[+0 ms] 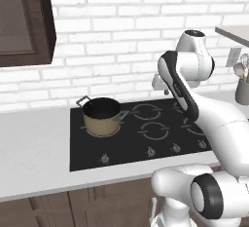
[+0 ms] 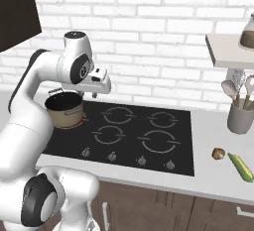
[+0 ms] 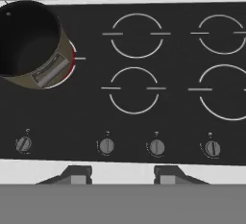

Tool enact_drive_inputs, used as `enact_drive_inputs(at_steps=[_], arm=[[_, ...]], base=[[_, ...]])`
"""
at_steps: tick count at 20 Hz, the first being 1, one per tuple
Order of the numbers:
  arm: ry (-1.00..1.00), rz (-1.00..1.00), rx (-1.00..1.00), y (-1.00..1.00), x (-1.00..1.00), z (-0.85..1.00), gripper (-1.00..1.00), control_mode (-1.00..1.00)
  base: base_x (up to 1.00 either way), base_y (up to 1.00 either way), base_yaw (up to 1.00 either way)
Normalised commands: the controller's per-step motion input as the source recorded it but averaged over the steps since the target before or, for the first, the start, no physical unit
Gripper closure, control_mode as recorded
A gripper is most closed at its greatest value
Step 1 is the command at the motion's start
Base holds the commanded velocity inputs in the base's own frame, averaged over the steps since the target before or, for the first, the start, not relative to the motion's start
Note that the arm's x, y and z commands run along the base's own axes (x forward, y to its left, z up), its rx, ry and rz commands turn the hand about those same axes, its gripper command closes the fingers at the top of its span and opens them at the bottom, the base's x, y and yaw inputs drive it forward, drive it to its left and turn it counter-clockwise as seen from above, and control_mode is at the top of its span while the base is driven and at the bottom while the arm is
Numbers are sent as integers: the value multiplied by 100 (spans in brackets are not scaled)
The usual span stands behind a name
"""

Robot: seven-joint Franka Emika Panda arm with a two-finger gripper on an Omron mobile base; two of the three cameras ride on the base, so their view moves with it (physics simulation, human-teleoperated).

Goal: Put the corn and mushroom in the pot. Retrieve the spatula and lightly stir the vegetables in the pot.

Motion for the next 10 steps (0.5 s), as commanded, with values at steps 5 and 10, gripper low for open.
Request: enact_drive_inputs(at_steps=[5, 10], arm=[[-1, 0, 3, -29, -3, 0, -100, -100], [-7, 0, 2, -95, -5, -12, -100, -100]], base=[[0, 0, 0], [0, 0, 0]])
